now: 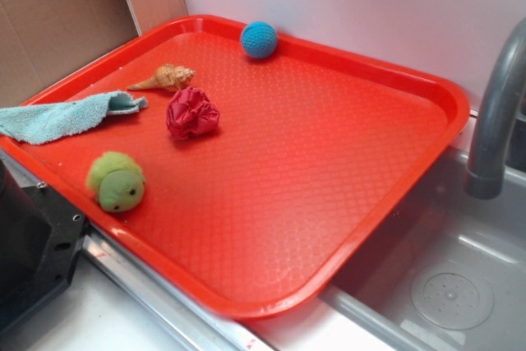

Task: Grab the plastic pickle.

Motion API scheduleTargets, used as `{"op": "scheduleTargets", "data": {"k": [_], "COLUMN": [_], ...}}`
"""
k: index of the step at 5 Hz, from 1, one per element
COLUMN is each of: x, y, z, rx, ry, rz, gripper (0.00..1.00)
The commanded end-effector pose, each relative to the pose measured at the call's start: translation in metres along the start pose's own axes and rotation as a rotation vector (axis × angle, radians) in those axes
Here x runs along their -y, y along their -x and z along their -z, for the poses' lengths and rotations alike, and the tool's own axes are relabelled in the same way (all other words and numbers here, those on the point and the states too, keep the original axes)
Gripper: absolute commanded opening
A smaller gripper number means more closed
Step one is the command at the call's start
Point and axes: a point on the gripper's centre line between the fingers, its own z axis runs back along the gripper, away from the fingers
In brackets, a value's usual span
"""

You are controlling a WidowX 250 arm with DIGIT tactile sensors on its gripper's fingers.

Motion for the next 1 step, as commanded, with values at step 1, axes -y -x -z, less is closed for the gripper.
{"op": "scheduleTargets", "data": {"k": [1], "x": [0.0372], "y": [-0.0237], "z": [-0.0161], "rx": [0.008], "ry": [0.044], "rz": [-0.456], "gripper": [0.00]}}
